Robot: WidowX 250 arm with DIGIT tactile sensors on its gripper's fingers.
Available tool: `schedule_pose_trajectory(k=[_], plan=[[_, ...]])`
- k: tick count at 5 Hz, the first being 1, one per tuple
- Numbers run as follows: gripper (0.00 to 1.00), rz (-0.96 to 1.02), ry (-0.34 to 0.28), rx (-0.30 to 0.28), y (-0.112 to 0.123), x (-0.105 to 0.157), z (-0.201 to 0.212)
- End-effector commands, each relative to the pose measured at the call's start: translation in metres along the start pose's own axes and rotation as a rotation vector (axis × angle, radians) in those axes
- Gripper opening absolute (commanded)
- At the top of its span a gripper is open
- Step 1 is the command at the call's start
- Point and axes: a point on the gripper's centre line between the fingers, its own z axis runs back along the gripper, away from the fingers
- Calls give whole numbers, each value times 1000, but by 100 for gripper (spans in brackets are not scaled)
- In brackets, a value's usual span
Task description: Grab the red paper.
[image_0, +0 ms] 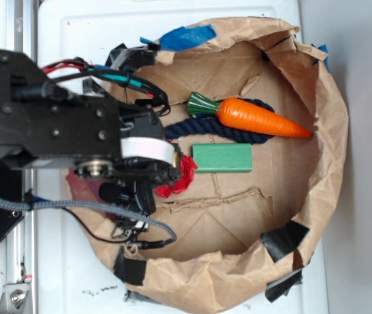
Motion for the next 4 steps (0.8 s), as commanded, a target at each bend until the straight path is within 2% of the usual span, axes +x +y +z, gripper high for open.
schedule_pose_trajectory(k=[1,3,4], plan=[[100,47,-3,-8,6,13,3],[100,82,1,5,19,33,6],[100,89,-2,16,20,34,6]])
